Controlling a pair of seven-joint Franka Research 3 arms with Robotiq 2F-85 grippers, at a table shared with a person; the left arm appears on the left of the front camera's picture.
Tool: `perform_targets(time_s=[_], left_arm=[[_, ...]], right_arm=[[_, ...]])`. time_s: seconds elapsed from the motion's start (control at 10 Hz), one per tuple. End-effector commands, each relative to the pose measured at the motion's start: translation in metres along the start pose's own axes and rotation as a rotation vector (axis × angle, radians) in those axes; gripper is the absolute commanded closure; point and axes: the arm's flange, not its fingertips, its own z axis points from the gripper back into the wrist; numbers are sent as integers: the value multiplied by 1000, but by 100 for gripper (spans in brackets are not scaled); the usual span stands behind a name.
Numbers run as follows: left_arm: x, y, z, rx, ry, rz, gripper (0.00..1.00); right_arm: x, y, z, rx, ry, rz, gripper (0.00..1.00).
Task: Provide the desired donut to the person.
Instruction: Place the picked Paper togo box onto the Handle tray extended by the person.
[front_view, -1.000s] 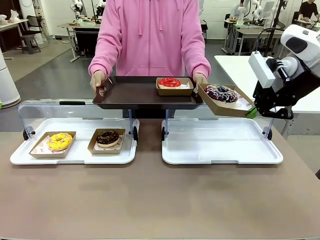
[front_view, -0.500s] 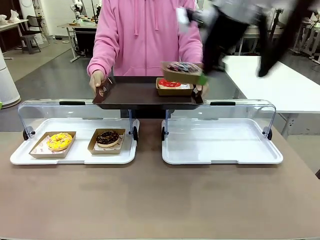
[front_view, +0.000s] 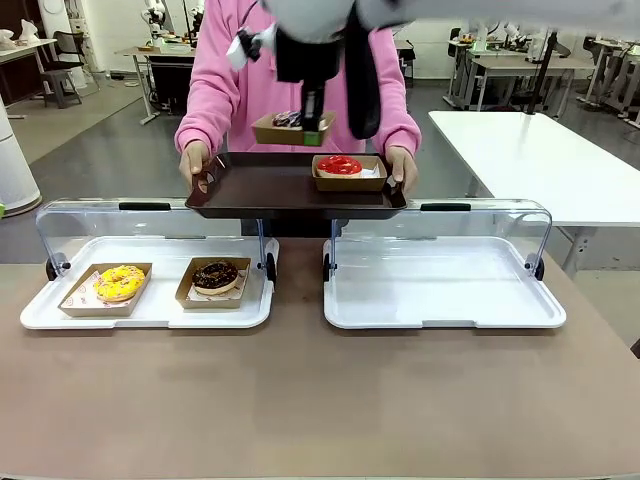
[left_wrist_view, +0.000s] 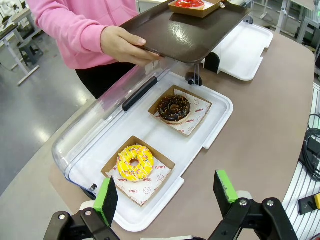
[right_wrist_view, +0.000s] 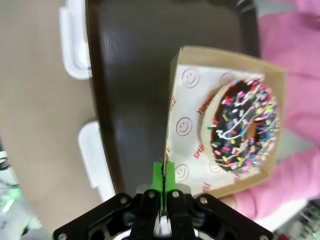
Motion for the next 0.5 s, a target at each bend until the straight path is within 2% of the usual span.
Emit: perform_targets(time_s=[0.0, 0.1, 0.4], left_arm=[[-1, 1, 0, -6, -12, 7, 0], [-1, 1, 0, -6, -12, 7, 0], [-1, 1, 0, -6, -12, 7, 0]], right_arm=[[42, -15, -18, -6, -26, 86, 98], [53, -15, -35, 1, -17, 114, 98], [50, -15, -67, 24, -40, 144, 98]])
